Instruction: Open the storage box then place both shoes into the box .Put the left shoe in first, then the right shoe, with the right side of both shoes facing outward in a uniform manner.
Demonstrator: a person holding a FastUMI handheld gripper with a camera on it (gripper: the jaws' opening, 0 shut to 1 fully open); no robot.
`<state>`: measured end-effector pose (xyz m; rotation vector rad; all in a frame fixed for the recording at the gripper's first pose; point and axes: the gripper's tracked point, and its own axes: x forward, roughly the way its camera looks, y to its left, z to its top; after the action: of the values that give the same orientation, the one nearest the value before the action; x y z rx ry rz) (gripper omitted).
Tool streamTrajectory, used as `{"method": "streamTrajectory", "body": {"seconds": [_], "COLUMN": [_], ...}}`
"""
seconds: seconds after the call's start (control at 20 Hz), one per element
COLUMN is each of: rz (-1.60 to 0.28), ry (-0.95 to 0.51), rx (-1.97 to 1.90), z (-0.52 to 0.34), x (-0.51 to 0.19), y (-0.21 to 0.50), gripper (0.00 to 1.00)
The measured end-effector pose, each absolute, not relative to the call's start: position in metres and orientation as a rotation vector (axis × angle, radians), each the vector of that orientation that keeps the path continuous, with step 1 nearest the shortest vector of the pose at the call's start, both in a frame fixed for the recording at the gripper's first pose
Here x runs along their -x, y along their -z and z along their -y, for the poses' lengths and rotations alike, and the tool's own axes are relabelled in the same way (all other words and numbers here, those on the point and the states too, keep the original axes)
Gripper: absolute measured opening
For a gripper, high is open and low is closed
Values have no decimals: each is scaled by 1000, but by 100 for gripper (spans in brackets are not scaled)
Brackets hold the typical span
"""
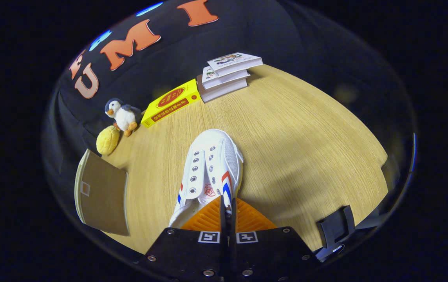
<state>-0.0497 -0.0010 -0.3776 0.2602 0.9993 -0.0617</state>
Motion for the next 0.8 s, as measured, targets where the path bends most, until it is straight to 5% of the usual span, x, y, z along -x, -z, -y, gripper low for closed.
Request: {"method": "streamTrajectory", "body": {"seconds": [0.8], "rz": [-844], "ry": [-152], "rx": [-307], "z": [-256], "x": [50], "y": [248], "gripper": [1]}}
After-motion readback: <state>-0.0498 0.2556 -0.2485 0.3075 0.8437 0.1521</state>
